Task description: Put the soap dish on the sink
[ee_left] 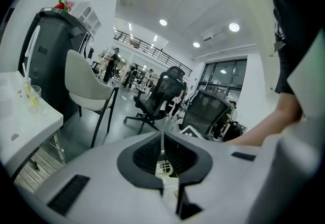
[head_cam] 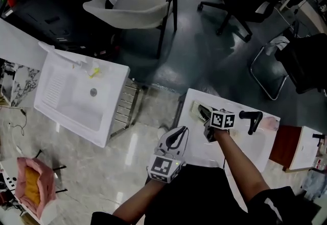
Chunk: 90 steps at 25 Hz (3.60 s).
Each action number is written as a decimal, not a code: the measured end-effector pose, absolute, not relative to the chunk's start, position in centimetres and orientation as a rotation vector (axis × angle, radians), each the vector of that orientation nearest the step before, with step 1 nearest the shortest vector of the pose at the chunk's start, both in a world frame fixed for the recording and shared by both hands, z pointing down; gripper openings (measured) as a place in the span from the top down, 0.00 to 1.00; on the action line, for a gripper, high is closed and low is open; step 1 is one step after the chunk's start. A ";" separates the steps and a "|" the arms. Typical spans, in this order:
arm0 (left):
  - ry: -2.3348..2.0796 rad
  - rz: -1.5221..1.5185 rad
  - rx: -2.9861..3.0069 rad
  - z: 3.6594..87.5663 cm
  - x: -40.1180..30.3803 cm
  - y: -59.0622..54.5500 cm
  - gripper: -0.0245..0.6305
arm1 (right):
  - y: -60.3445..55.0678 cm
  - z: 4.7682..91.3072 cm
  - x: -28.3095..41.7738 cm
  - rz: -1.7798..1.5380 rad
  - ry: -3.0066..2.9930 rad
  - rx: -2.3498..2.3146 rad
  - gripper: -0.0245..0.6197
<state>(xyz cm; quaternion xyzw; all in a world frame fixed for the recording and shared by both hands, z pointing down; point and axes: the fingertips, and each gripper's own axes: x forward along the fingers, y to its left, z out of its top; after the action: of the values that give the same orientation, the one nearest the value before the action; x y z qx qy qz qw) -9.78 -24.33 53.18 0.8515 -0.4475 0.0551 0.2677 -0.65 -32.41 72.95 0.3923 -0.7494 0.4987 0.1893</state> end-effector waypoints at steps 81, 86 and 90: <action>-1.318 0.148 2.184 54.8 -11.0 -20.0 0.93 | -35.3 77.3 3.2 0.785 -2.023 0.964 0.47; -1.328 0.154 2.186 54.6 -10.5 -19.5 0.93 | -35.0 75.6 4.1 0.796 -2.050 0.986 0.47; -1.334 0.153 2.200 54.1 -9.4 -19.4 0.93 | -34.0 73.1 4.7 0.852 -2.123 0.985 0.47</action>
<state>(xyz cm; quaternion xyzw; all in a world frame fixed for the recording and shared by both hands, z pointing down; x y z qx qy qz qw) -9.37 -19.39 54.12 0.8199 -0.4971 0.0570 0.2782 4.68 -34.00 73.14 0.3748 -0.8076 0.3242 0.3196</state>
